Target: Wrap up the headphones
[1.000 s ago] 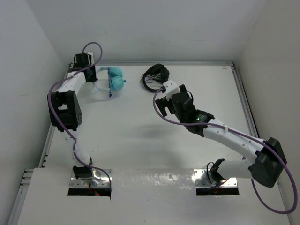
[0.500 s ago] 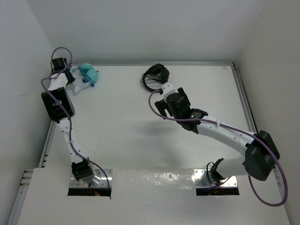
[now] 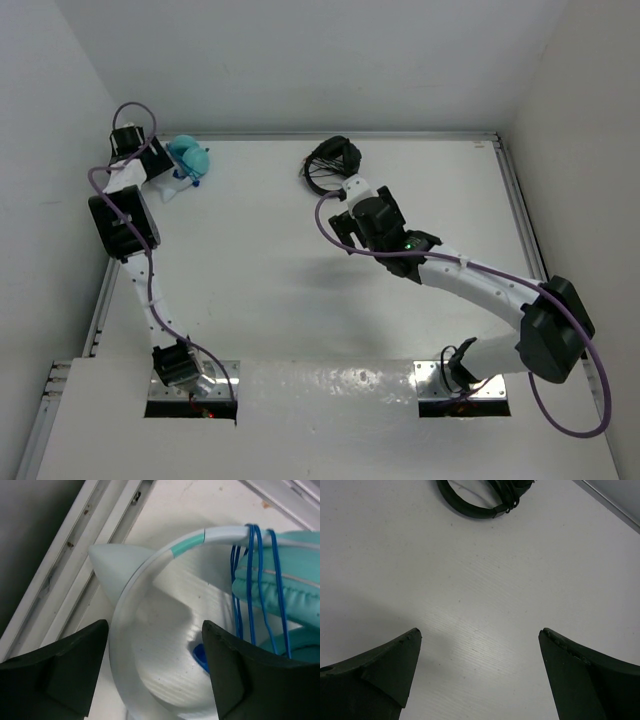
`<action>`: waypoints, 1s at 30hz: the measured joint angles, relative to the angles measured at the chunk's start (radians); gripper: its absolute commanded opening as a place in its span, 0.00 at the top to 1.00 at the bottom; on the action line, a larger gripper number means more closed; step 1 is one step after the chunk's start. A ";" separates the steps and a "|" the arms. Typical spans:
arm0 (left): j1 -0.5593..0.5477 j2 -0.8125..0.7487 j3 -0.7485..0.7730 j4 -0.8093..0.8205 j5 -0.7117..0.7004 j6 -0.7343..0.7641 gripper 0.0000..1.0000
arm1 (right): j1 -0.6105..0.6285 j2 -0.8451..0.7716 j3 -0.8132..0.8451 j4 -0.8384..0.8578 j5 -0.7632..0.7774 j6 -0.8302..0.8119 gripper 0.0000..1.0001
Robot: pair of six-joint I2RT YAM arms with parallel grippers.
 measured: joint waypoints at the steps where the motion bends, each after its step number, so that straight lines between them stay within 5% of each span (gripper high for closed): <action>1: -0.002 -0.006 -0.011 0.000 0.000 0.001 0.19 | 0.000 0.000 0.000 0.000 0.000 0.000 0.01; 7: -0.002 -0.146 -0.206 -0.001 -0.027 0.028 0.00 | 0.000 -0.017 -0.001 0.008 -0.019 0.003 0.01; 15: -0.002 -0.583 -0.634 0.045 -0.079 0.169 0.00 | -0.006 -0.031 -0.050 0.020 0.037 0.133 0.01; 21: -0.003 -0.941 -0.972 0.090 -0.017 0.335 0.00 | -0.008 -0.117 -0.297 0.057 0.077 0.272 0.01; 30: -0.003 -1.211 -1.410 0.000 0.073 0.529 0.00 | -0.011 -0.267 -0.511 0.059 0.094 0.422 0.01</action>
